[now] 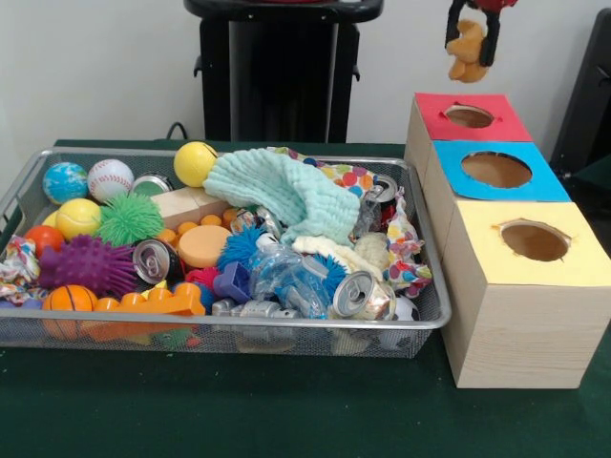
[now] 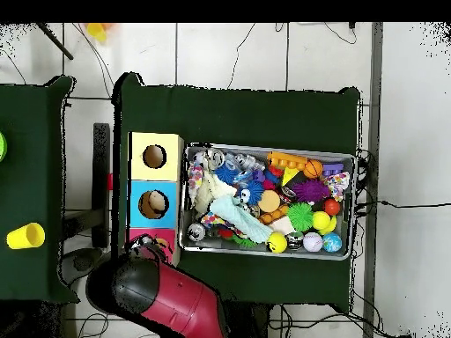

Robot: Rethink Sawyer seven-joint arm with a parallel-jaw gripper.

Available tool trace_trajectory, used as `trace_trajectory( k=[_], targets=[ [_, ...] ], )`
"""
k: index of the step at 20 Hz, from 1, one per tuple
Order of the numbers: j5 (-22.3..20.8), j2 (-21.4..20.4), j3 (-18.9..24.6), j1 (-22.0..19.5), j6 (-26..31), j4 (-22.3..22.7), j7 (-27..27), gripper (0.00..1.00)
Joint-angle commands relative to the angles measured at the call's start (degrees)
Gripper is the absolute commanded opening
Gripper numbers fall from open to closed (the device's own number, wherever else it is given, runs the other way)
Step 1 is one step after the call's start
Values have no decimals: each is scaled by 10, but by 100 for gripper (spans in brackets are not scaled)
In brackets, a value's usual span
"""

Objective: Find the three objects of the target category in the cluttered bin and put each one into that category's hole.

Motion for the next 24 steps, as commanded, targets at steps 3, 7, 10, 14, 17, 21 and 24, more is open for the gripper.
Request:
trace_trajectory(
  k=[3, 7, 10, 14, 17, 21, 24],
  targets=[
    [-20, -22, 38, -31, 7, -11, 59, 0],
    [-37, -18, 28, -28, 32, -28, 68, 0],
    [-44, -17, 20, -22, 56, -40, 88, 0],
    [-44, -21, 26, -25, 52, -35, 90, 0],
    [-39, -25, 30, -22, 44, -28, 94, 0],
    [-21, -6, 54, -26, -8, -10, 88, 0],
    [-31, 5, 48, -19, -13, -16, 92, 0]
  ],
)
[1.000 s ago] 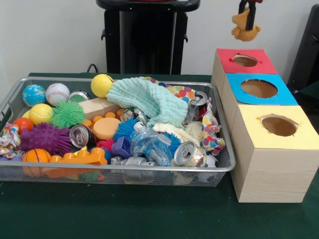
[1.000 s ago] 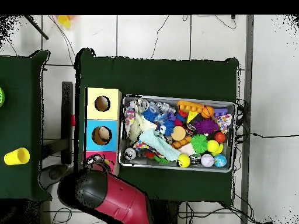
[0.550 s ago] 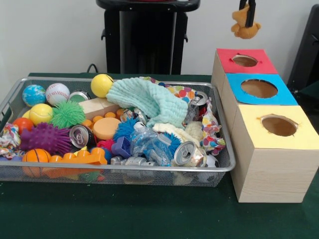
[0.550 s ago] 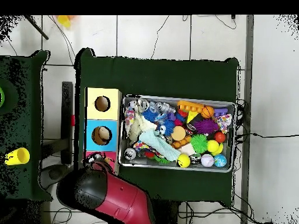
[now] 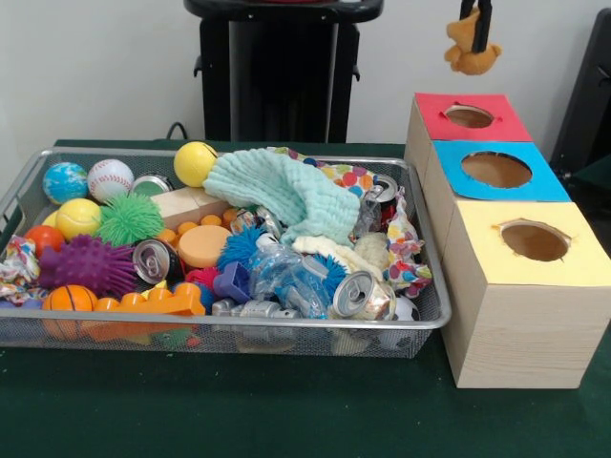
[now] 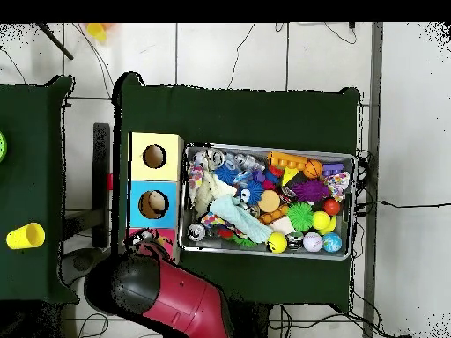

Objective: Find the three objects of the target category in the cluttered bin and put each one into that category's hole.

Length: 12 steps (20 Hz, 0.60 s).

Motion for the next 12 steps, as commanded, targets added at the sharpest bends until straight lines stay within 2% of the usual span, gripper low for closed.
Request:
trace_trajectory(
  k=[1, 6, 7, 12],
  targets=[
    [-9, 20, 48, -10, -16, 0, 89, 0],
    [-9, 25, 55, -18, -29, 7, 76, 0],
    [-9, 25, 57, -18, -33, 8, 74, 100],
    [-12, 30, 62, -26, -44, 12, 64, 100]
  ],
)
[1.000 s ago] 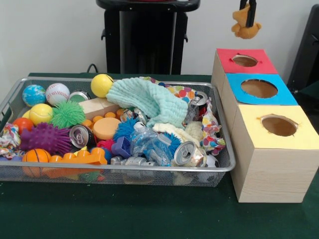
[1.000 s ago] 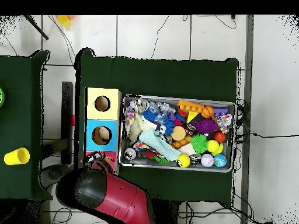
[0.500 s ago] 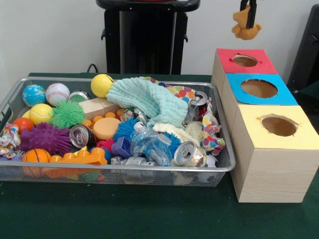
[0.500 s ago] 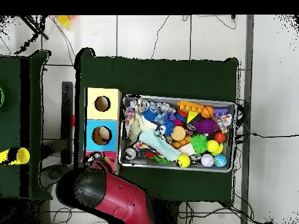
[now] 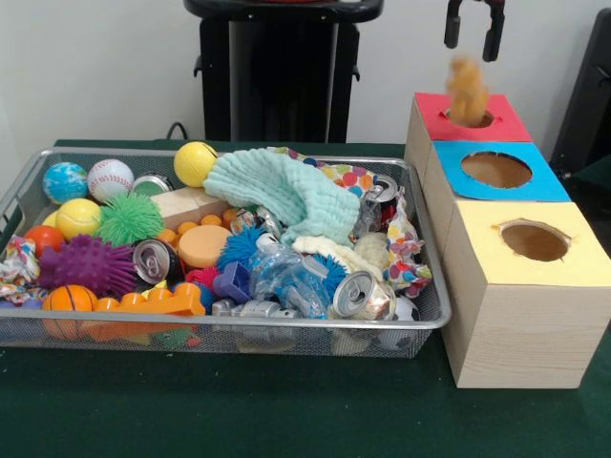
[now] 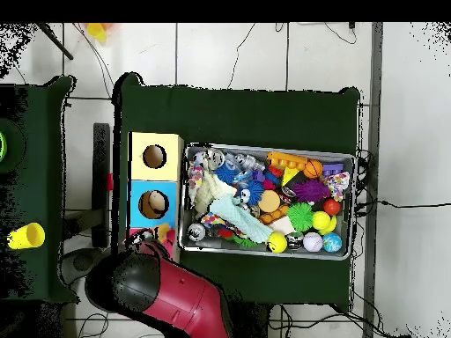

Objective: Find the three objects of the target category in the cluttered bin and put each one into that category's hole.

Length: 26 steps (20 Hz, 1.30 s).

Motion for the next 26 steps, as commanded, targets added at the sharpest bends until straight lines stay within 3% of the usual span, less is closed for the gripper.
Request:
trace_trajectory(
  k=[1, 15, 18, 23, 26],
  targets=[
    [-10, 24, 60, -25, -44, 14, 64, 100],
    [-3, 21, 75, -39, -69, 29, 66, 100],
    [-18, 17, 63, -49, -64, 27, 56, 100],
    [-54, -13, 51, -124, -39, 31, -33, 100],
    [-83, -29, 61, -191, -2, 20, -100, 100]
  ],
)
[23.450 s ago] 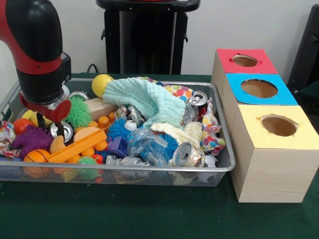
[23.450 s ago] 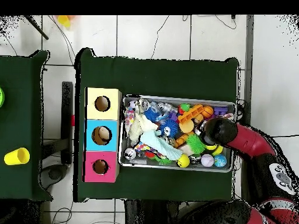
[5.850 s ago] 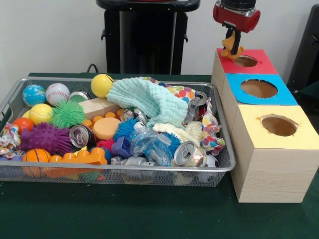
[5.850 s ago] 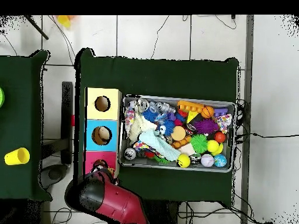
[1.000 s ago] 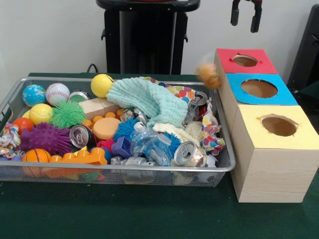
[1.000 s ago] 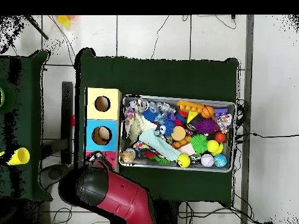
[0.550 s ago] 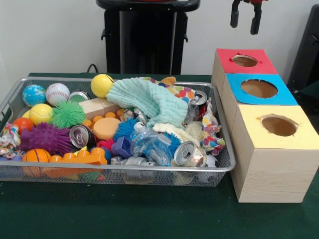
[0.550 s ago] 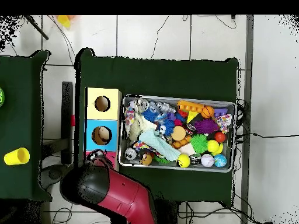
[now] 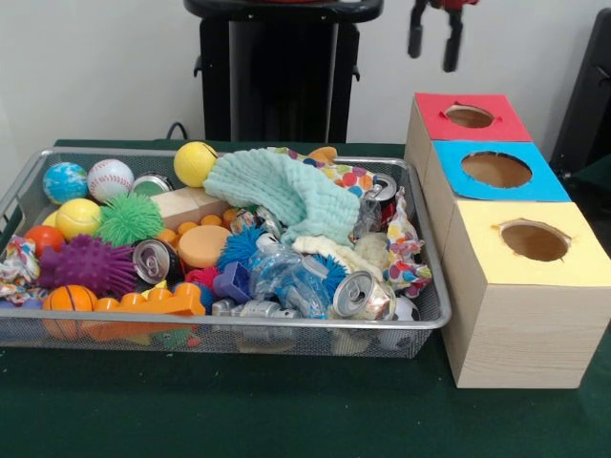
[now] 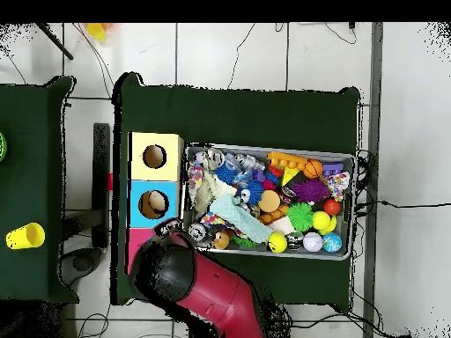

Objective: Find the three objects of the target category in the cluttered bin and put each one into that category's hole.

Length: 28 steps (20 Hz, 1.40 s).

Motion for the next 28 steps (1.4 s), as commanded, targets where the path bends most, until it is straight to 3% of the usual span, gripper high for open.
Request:
trace_trajectory(
  k=[1, 7, 11, 19, 28],
  targets=[
    [-64, -25, 48, -128, 30, 18, -117, 100],
    [-121, -28, 100, -243, 39, 5, -166, 100],
    [-162, -8, 135, -288, 12, 2, -158, 100],
    [-240, 69, 183, -322, -82, -9, -88, 100],
    [-263, 97, 193, -305, -107, -14, -2, 100]
  ],
)
